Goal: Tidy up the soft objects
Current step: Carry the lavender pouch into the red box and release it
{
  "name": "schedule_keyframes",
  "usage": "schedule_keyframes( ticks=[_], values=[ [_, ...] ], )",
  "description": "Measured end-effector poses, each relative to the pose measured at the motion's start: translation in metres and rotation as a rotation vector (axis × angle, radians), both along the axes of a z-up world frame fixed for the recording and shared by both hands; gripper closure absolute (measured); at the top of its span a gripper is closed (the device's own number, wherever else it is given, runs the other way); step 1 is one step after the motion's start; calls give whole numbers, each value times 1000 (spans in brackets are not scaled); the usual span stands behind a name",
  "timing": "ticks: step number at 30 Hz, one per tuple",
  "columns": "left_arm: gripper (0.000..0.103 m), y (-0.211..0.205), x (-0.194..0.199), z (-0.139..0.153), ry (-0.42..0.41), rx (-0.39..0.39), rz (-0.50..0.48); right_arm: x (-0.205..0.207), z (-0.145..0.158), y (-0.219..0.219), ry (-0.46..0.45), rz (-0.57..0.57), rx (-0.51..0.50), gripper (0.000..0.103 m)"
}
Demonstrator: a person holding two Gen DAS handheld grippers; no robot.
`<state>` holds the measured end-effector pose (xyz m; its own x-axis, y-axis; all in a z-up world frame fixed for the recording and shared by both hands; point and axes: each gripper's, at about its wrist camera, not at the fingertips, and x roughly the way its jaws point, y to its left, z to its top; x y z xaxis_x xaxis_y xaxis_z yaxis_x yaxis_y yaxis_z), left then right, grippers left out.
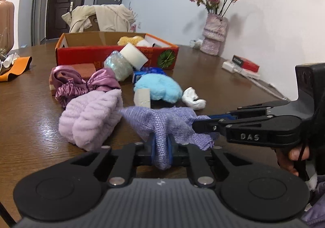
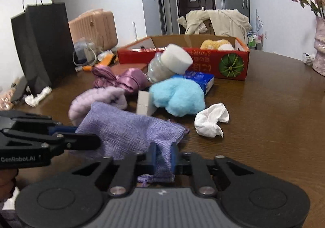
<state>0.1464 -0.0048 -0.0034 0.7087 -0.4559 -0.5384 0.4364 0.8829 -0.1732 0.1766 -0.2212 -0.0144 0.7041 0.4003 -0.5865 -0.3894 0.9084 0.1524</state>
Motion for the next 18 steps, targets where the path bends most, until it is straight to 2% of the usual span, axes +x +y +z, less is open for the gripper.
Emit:
schedule_keyframes(
  ticks=[5, 9, 14, 18],
  values=[
    [93, 9, -10, 26, -87, -65, 9, -21, 36, -5, -113, 34, 66, 98],
    [94, 15, 7, 49, -134, -106, 29, -7, 61, -7, -169, 45, 104, 98],
    [94, 26, 66, 90, -179, -132, 63, 53, 103, -7, -225, 89, 140, 98],
    [94, 35, 148, 113, -186, -108, 122, 135, 123, 12, -231, 122, 126, 98]
  ],
)
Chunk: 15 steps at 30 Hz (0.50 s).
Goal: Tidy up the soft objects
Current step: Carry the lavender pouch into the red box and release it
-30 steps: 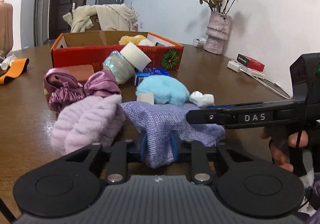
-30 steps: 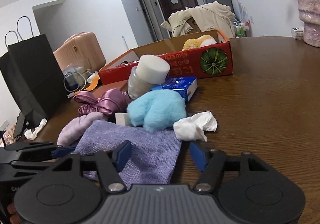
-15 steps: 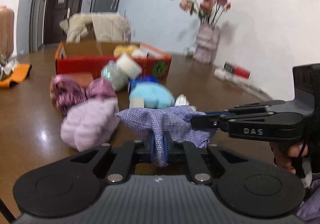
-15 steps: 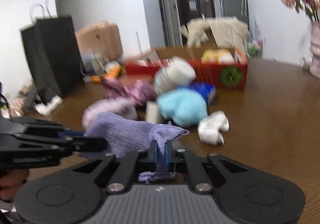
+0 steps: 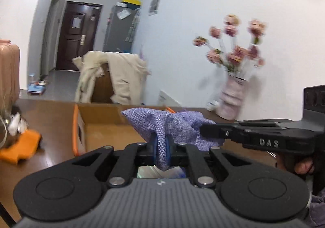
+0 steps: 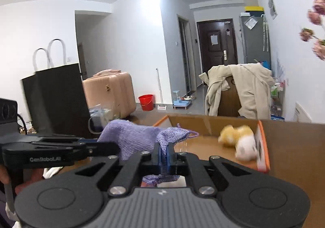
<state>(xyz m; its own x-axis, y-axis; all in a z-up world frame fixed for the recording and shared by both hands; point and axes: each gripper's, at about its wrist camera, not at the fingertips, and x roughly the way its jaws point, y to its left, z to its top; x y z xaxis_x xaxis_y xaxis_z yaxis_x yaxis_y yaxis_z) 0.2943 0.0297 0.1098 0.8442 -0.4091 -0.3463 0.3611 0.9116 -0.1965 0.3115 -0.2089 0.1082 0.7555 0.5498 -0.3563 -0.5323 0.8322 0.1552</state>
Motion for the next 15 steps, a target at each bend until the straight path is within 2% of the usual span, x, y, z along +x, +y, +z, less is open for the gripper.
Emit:
schedule_keyframes(
  ticks=[4, 8, 10, 12, 14, 15],
  values=[
    [94, 9, 92, 1, 67, 38, 40, 99, 6, 27, 53, 14, -45, 98],
    [94, 21, 180, -18, 179, 64, 116, 198, -13, 54, 166, 0, -91, 98],
    [92, 21, 216, -33, 206, 114, 158, 244, -32, 65, 249, -20, -74, 98],
    [92, 17, 243, -50, 220, 201, 195, 281, -52, 76, 307, -58, -74, 98],
    [83, 12, 261, -62, 273, 264, 174, 308, -70, 89, 364, -77, -94, 95],
    [73, 11, 268, -65, 316, 279, 171, 314, -79, 93, 382, -97, -105, 92]
  ],
)
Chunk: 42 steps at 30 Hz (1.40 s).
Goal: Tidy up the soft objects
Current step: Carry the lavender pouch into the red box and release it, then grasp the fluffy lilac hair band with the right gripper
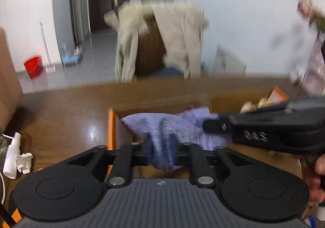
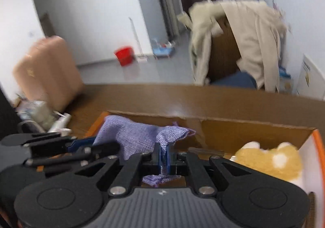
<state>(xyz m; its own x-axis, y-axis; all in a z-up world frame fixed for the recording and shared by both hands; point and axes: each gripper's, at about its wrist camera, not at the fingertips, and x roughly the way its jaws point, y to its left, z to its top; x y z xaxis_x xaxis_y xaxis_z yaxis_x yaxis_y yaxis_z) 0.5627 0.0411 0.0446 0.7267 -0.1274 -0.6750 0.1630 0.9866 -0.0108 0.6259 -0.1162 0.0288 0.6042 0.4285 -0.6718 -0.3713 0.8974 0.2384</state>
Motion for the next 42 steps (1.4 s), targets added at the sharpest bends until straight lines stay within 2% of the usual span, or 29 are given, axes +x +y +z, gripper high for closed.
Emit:
schedule_keyframes(
  ticks=[1, 2, 5, 7, 9, 10, 14, 17, 18, 20, 22, 28, 32, 35, 42],
  values=[
    [65, 2, 2, 0, -2, -15, 16, 6, -6, 3, 19, -10, -13, 89],
    [61, 2, -1, 1, -37, -26, 18, 10, -11, 4, 40, -20, -13, 88],
    [59, -1, -11, 1, -113, 26, -6, 11, -24, 0, 93, -54, 8, 79],
    [54, 0, -12, 2, -130, 7, -17, 8, -22, -3, 84, -61, 35, 79],
    [53, 3, -14, 6, -146, -11, 7, 2, -14, -7, 56, -60, 13, 79],
    [52, 4, -15, 9, -149, -20, 17, -3, -7, -9, 43, -62, 3, 79],
    [52, 15, -33, 40, -147, -69, 46, -26, 34, -24, -33, -59, -9, 66],
    [50, 22, -69, 76, -184, -67, 53, -56, 76, -43, -113, -66, -26, 61],
    [46, 24, -83, 88, -197, -71, 57, -70, 91, -52, -138, -71, -29, 59],
    [39, 29, -111, 109, -221, -84, 57, -96, 114, -66, -183, -74, -44, 46],
    [37, 34, -143, 128, -250, -85, 51, -128, 136, -83, -242, -82, -70, 41],
    [34, 31, -216, 157, -324, -47, 66, -203, 166, -119, -309, -112, -80, 37],
    [27, 27, -267, 156, -367, -37, 82, -250, 173, -129, -360, -96, -56, 33],
    [26, 23, -309, 141, -417, 6, 72, -292, 169, -132, -411, -67, -54, 30],
    [16, 31, -403, 94, -476, -26, 58, -391, 130, -145, -484, -42, -4, 22]
  ],
)
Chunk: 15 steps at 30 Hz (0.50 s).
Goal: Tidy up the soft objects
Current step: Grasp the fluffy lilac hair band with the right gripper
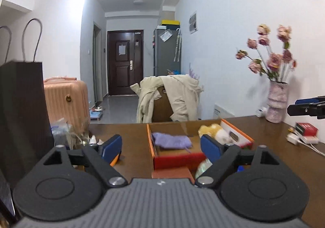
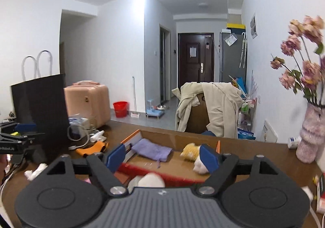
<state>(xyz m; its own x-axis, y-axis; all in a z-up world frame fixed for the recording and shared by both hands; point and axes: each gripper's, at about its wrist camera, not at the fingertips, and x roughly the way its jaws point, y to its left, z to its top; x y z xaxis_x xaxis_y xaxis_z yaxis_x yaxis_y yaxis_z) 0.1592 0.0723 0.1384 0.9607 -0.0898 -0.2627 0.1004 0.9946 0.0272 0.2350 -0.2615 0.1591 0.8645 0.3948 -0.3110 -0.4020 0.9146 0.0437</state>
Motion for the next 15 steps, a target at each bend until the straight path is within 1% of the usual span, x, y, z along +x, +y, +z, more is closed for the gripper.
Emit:
schedule_keyframes(
  ticks=[3, 4, 5, 6, 8, 9, 11, 13, 15],
  values=[
    [15, 2, -34, -24, 2, 45, -7, -43, -23, 0, -32, 4, -5, 16],
    [13, 4, -44, -30, -5, 54, -2, -59, -34, 0, -52, 4, -14, 12],
    [12, 5, -54, -37, -11, 45, 8, -74, -45, 2, -71, 4, -23, 8],
    [9, 7, -64, -43, -10, 23, 16, -87, -55, 5, -86, 5, -35, 7],
    [7, 8, -79, -59, 15, -15, 20, -112, -78, 12, -117, 12, -61, 6],
    [7, 9, -85, -68, 30, -18, 23, -124, -91, 14, -111, 18, -61, 6],
    [7, 7, -96, -83, 40, -12, 38, -139, -110, 17, -75, 22, -29, 6],
    [7, 5, -102, -94, 42, 5, 17, -151, -122, 20, -57, 45, -20, 6],
    [7, 3, -102, -99, 38, 17, -8, -156, -131, 27, -40, 60, -39, 6]
  ],
)
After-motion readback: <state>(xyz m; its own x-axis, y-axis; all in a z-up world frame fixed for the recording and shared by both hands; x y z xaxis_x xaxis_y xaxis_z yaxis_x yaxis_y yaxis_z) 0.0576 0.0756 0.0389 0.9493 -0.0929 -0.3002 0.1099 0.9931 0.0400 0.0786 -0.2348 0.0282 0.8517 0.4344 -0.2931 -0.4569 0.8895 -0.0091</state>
